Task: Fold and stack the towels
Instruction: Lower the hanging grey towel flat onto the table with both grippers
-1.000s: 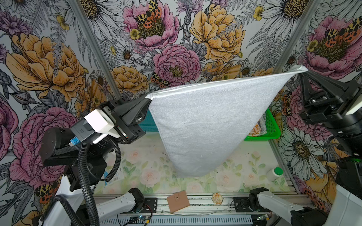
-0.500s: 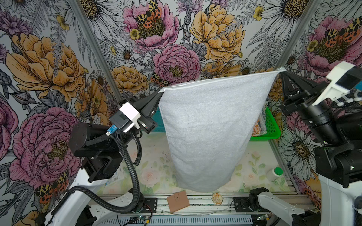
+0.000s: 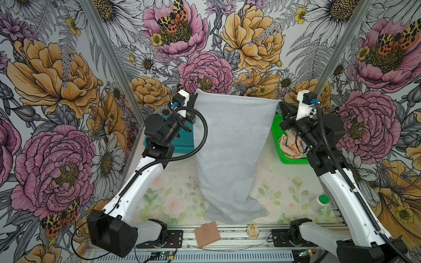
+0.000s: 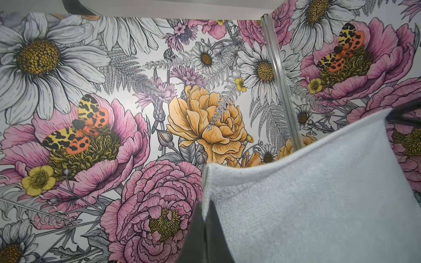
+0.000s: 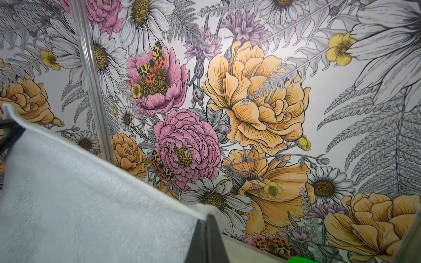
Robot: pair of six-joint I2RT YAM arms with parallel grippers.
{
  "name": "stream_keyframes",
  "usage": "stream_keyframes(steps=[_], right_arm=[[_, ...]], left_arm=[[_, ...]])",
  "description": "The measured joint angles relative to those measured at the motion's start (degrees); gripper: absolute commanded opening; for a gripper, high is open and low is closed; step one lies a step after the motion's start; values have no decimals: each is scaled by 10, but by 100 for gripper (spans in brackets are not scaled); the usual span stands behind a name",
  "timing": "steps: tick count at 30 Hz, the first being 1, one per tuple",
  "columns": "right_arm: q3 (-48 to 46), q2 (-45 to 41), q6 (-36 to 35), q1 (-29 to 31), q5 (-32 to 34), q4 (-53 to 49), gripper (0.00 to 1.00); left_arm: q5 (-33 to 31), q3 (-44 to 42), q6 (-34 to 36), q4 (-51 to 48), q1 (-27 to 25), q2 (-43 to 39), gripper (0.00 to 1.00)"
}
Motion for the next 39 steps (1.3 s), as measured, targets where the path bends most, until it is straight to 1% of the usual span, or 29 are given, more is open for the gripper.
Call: stream_keyframes(steps=[3, 7, 12, 15, 19, 21, 24, 27, 33, 39], right_arm=[[-24, 24, -8, -1, 5, 33, 0], [-37, 63, -18, -1, 10, 56, 0], [-72, 89, -22, -4, 23, 82, 0], [-97, 93, -23, -4, 32, 93, 0], [-100, 116, -26, -5, 57, 103, 0], [-100, 133, -27, -5, 78, 102, 0], [-97, 163, -32, -6, 116, 96, 0], [-75, 201, -38, -12, 138, 81, 0], [-6, 301, -38, -30, 150, 82, 0], [67, 402, -41, -35, 148, 85, 0]], left_arm=[[0, -26, -15, 45, 12, 46, 0], [-1, -55, -22, 73, 20, 95, 0], [-7, -75, -24, 85, 20, 118, 0], [-20, -76, -10, 85, 15, 128, 0], [-44, -65, 11, 77, 2, 162, 0], [-47, -41, 13, 62, -1, 193, 0], [-54, 16, 17, 23, -7, 249, 0], [-77, 74, 22, -10, -18, 302, 0], [-144, 193, 32, -63, -37, 413, 0], [-216, 346, 41, -118, -38, 531, 0]])
